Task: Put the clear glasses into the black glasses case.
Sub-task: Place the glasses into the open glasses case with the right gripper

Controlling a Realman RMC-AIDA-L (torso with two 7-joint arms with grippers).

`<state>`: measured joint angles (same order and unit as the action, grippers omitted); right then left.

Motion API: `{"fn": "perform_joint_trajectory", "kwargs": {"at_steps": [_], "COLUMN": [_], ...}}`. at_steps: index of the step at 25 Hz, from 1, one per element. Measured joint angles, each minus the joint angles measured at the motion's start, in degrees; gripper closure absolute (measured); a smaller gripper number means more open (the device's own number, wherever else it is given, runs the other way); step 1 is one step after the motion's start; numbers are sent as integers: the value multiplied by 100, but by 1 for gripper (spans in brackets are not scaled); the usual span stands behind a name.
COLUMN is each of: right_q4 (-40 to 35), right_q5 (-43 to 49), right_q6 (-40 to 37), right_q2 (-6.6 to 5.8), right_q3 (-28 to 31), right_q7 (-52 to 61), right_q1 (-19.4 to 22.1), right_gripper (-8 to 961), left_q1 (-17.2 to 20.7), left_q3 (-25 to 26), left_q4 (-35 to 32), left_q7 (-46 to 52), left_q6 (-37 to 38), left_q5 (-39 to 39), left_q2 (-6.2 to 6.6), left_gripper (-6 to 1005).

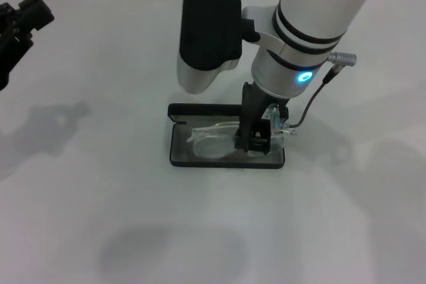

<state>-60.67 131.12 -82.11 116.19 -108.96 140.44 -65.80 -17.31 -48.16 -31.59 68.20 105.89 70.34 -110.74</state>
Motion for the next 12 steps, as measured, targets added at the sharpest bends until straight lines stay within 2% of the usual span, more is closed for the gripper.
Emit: {"fn": "perform_joint_trajectory", "kwargs": {"at_steps": [12], "right_q4": [61], "right_q5": [-21], "right_q6": [120], "right_q2": [0], "right_q3": [-21], "right_q7": [-46], "right_q1": [0], "right_gripper": [905], "left_q1": [-1], "left_q3": [-1], "left_q4": [128], "left_q7": [-126], "left_q6": [0], "left_q5": [6], "left_q2": [0], "left_gripper": [928]}}
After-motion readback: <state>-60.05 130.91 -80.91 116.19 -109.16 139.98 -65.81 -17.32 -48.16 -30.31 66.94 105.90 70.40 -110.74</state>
